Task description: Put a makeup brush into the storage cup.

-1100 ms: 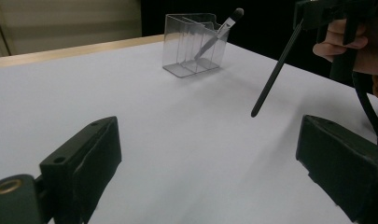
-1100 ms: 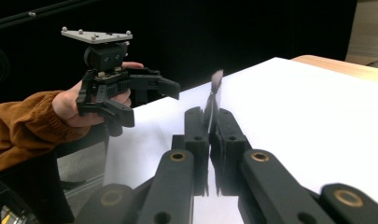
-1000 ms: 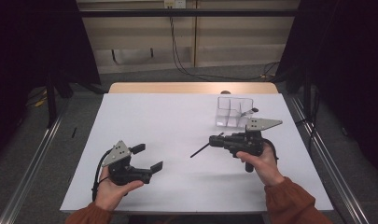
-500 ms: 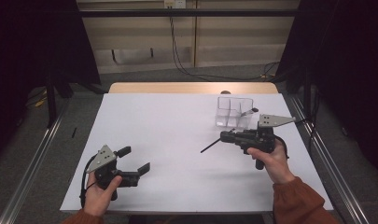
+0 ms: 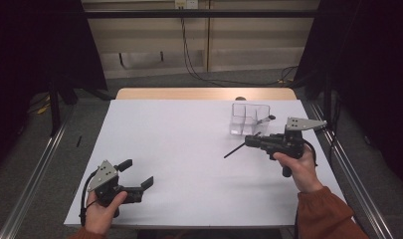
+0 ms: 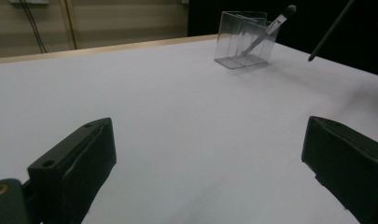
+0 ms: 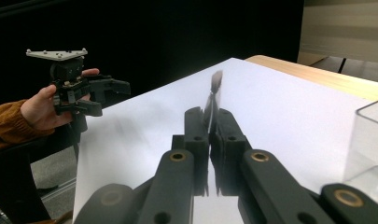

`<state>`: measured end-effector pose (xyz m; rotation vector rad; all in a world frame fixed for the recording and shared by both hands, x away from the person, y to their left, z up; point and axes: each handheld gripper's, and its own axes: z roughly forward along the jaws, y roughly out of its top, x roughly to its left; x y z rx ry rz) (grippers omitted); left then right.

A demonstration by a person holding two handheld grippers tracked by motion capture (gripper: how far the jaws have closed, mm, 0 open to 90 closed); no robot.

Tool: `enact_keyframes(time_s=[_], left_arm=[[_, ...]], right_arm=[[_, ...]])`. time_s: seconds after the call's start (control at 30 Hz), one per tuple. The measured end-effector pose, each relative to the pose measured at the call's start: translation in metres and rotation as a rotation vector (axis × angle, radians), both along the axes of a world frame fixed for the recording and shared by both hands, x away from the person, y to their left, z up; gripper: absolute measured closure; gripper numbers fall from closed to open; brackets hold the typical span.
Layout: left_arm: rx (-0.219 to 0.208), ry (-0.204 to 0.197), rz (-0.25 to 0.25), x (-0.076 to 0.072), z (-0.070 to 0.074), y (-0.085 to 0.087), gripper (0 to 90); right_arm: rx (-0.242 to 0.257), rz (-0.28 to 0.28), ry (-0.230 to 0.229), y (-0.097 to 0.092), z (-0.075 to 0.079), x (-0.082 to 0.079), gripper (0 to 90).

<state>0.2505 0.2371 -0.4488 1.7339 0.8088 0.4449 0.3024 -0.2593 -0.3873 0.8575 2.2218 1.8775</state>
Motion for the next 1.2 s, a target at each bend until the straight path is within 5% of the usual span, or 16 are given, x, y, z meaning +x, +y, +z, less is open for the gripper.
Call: enact_keyframes(time_s=[0.6, 1.2], left_arm=[[0.018, 0.000, 0.006, -0.002, 0.001, 0.004, 3.6], [0.015, 0.003, 0.004, -0.001, 0.001, 0.004, 3.5]], right_arm=[[-0.106, -0.147, 0.014, -0.043, 0.032, 0.020, 86.3], [-0.222, -0.271, 0.030, -0.063, 0.057, 0.052, 86.3]])
